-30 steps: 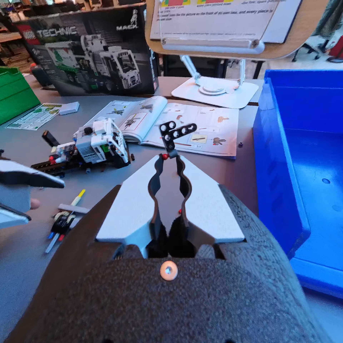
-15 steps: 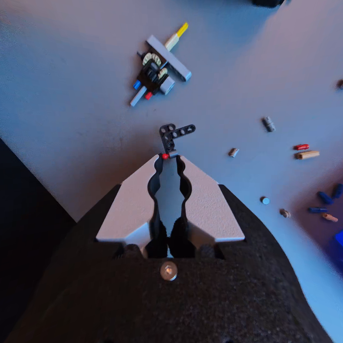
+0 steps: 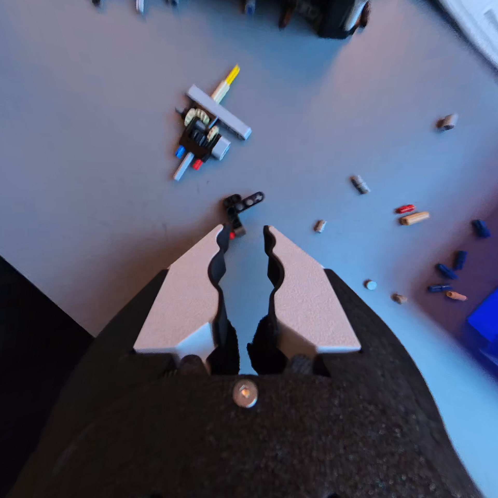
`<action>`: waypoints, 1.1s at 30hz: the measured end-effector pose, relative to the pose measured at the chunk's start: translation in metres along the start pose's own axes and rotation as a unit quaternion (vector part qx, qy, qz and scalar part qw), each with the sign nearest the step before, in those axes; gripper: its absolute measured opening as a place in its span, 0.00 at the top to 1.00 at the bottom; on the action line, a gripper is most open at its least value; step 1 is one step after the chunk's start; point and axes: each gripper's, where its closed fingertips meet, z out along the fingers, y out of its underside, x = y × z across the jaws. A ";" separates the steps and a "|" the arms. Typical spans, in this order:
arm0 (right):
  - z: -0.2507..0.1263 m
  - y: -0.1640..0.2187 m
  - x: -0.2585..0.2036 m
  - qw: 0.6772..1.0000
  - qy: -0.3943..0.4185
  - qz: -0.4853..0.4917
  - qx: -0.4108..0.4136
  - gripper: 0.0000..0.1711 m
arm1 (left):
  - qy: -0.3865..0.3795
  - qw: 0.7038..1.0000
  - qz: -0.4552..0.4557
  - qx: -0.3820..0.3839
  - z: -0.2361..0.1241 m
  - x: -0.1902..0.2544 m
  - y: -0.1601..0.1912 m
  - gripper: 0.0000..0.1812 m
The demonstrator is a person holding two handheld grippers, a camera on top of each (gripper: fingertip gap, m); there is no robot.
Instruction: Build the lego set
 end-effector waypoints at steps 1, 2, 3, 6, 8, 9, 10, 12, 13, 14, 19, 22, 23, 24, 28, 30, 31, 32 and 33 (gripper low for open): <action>-0.005 -0.005 0.004 1.000 0.006 0.005 0.022 0.86 | 0.001 1.000 0.011 -0.014 0.004 -0.006 0.001 0.87; -0.010 -0.009 0.008 0.999 0.013 0.010 0.041 0.86 | 0.005 0.999 0.027 -0.027 0.008 -0.010 0.001 0.87; -0.016 -0.012 0.012 0.998 0.022 0.016 0.057 0.86 | 0.012 0.998 0.046 -0.040 0.014 -0.013 0.001 0.87; -0.030 -0.020 0.019 0.994 0.029 0.036 0.104 0.90 | 0.039 0.992 0.085 -0.088 0.032 -0.017 0.002 0.88; -0.039 -0.022 0.021 0.990 0.027 0.049 0.130 0.91 | 0.032 0.988 0.106 -0.111 0.040 -0.024 0.000 0.90; -0.042 -0.022 0.020 0.988 0.023 0.052 0.142 0.91 | 0.028 0.985 0.118 -0.120 0.043 -0.028 0.000 0.91; -0.044 -0.021 0.020 0.987 0.021 0.057 0.149 0.92 | 0.024 0.983 0.128 -0.131 0.046 -0.031 0.000 0.93; -0.047 -0.017 0.022 0.985 0.021 0.061 0.161 0.92 | 0.036 0.978 0.135 -0.153 0.050 -0.031 0.004 0.93; -0.048 -0.016 0.022 0.984 0.023 0.060 0.166 0.92 | 0.049 0.977 0.133 -0.160 0.051 -0.028 0.005 0.95; -0.050 -0.014 0.024 0.983 0.026 0.062 0.171 0.92 | 0.062 0.975 0.132 -0.166 0.052 -0.024 0.006 0.96; -0.058 -0.013 0.032 0.977 0.036 0.052 0.205 0.92 | 0.056 0.974 0.148 -0.159 0.057 -0.025 -0.009 0.99; -0.064 -0.019 0.036 0.969 0.040 0.043 0.239 0.93 | 0.094 0.974 0.176 -0.112 0.066 -0.009 -0.069 1.00; -0.065 -0.022 0.037 0.965 0.036 0.041 0.255 0.94 | 0.117 0.969 0.197 -0.088 0.072 0.005 -0.097 1.00; -0.065 -0.025 0.037 0.962 0.033 0.040 0.269 0.94 | 0.150 0.961 0.221 -0.070 0.080 0.024 -0.125 1.00; -0.061 -0.031 0.045 0.947 0.049 0.029 0.316 0.94 | 0.260 0.911 0.311 -0.076 0.136 0.116 -0.201 1.00; -0.062 -0.031 0.058 0.940 0.082 0.047 0.328 0.96 | 0.311 0.881 0.338 -0.114 0.174 0.158 -0.213 1.00; -0.064 -0.032 0.061 0.936 0.085 0.058 0.337 0.96 | 0.343 0.865 0.338 -0.140 0.191 0.178 -0.213 1.00; -0.066 -0.034 0.059 0.933 0.070 0.065 0.347 0.96 | 0.375 0.850 0.329 -0.167 0.208 0.195 -0.209 1.00; -0.068 -0.036 0.056 0.931 0.051 0.070 0.355 0.95 | 0.396 0.839 0.317 -0.196 0.224 0.209 -0.203 1.00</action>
